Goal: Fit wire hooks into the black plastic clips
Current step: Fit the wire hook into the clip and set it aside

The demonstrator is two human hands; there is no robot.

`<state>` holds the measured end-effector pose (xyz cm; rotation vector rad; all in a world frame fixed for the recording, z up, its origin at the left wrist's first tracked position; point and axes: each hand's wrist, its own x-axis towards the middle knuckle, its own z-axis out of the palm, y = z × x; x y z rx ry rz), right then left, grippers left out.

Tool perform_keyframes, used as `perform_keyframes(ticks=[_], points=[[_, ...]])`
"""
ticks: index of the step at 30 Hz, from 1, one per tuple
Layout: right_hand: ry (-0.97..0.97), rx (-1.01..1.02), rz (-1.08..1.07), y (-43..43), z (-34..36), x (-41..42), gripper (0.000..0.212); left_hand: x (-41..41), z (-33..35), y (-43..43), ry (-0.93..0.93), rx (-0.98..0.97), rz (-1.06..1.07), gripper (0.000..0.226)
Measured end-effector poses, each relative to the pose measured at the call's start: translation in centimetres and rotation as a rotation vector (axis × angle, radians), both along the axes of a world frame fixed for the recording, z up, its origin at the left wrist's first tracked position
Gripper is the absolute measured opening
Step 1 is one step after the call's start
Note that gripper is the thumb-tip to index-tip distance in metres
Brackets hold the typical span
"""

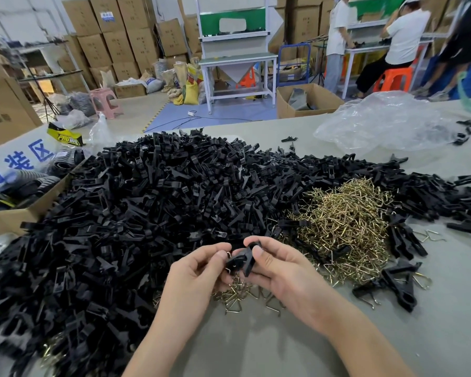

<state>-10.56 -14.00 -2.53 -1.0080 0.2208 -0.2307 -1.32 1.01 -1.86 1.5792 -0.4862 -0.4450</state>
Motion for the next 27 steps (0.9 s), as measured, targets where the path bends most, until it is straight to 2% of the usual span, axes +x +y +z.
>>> perform_keyframes(ticks=[3, 6, 8, 11, 15, 17, 23, 27], points=[[-0.008, 0.052, -0.017, -0.2, 0.1, 0.0, 0.028, 0.0, -0.4, 0.4, -0.312, 0.155, 0.044, 0.022], [-0.007, 0.098, 0.000, -0.2, 0.3, 0.0, 0.024, 0.0, -0.4, 0.5, -0.534, 0.227, 0.051, 0.024], [0.003, 0.112, 0.022, -0.2, 0.3, -0.1, 0.023, 0.0, -0.4, 0.4, -0.616, 0.241, 0.077, 0.024], [0.020, 0.046, 0.020, -0.2, 0.2, -0.1, 0.024, 0.1, -0.4, 0.3, -0.513, 0.166, 0.167, 0.022], [0.005, -0.107, -0.013, -0.3, 0.0, -0.1, 0.026, 0.9, 0.3, 0.7, -0.126, -0.003, 0.204, 0.028], [-0.010, -0.160, -0.019, -0.3, 0.1, -0.1, 0.031, 1.2, 0.4, 0.8, -0.027, -0.043, 0.204, 0.027], [-0.031, -0.161, -0.042, -0.2, 0.3, -0.1, 0.031, 0.7, 0.7, 0.6, 0.014, -0.048, 0.097, 0.024], [-0.025, -0.149, 0.058, 0.6, 0.2, -0.1, 0.029, -0.2, 1.3, 0.4, 0.070, -0.116, 0.031, 0.025]])
